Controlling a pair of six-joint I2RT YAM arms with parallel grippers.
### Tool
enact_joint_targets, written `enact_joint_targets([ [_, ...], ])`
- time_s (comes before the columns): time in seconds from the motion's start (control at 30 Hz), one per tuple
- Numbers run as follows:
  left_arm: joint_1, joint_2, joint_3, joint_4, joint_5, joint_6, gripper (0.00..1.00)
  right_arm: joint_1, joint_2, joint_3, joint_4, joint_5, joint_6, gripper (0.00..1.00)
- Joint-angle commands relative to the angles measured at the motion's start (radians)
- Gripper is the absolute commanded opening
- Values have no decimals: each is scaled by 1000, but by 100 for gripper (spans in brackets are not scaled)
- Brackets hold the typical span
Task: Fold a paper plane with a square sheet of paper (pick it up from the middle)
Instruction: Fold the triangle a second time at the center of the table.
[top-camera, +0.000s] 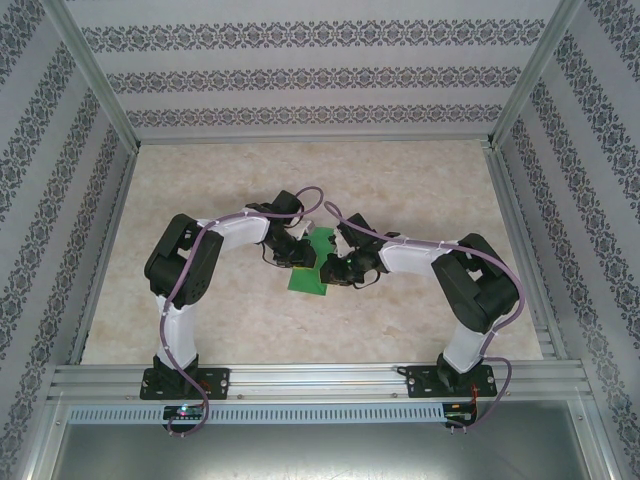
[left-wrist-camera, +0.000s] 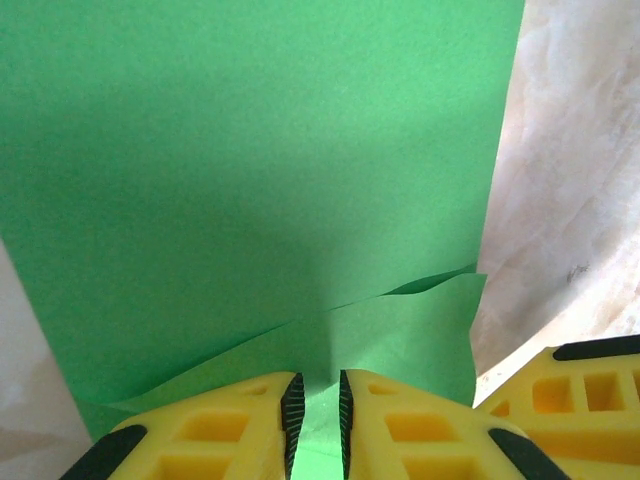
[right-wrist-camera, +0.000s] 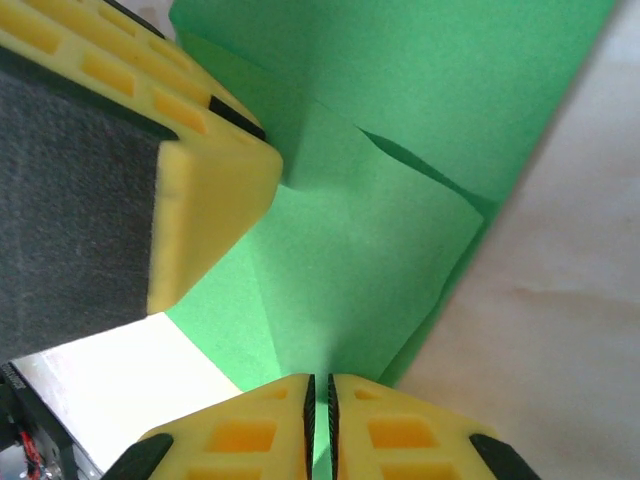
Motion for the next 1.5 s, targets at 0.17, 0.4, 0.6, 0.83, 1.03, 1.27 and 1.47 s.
enact_joint_targets([
  [0.17, -6, 75, -13, -38, -111, 24, 24, 24, -29, 29, -34, 22, -26, 15],
  [0.4, -6, 85, -7, -37, -104, 25, 24, 53, -76, 15, -7, 1, 12, 15],
  [0.6, -6, 89, -7, -38, -104, 29, 24, 86, -44, 29, 17, -8, 28, 15],
  [0.83, -6, 92, -8, -38, -101, 29, 24, 87, 6, 59, -54, 58, -20, 14],
  [1.03, -6, 92, -6, -39, -103, 31, 24, 83, 25, 62, -84, 95, -45, 14],
  [1.27, -6, 96, -5, -40, -105, 31, 24, 81, 26, 47, -78, 98, -43, 14],
  [1.47, -7, 101, 1, -42, -106, 30, 24, 79, 34, 35, -56, 83, -38, 14],
])
